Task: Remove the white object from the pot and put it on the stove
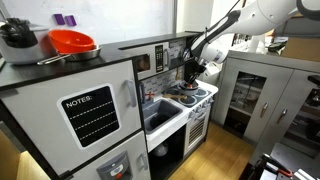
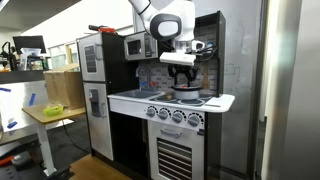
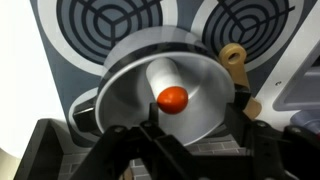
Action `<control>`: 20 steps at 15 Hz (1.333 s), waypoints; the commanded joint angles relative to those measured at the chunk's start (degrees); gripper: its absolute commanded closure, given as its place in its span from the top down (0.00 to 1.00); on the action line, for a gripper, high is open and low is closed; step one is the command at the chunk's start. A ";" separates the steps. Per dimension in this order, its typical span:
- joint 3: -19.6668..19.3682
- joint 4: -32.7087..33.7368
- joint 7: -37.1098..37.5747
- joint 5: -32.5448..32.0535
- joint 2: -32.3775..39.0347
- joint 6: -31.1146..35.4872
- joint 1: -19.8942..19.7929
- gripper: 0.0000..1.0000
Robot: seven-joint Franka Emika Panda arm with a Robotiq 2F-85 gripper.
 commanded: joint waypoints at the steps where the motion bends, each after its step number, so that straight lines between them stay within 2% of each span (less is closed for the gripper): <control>1: 1.17 -0.02 1.15 0.46 0.94 0.49 -0.92 0.80; 6: 1.67 -1.00 2.99 1.24 0.42 1.64 -1.33 0.67; 8: 1.86 -1.75 3.19 1.83 -0.02 2.36 -1.46 0.66; 13: 1.70 -4.77 3.47 3.50 -1.67 5.03 -1.90 0.71; 20: 2.24 -8.72 1.87 6.62 -3.87 8.60 -2.96 0.65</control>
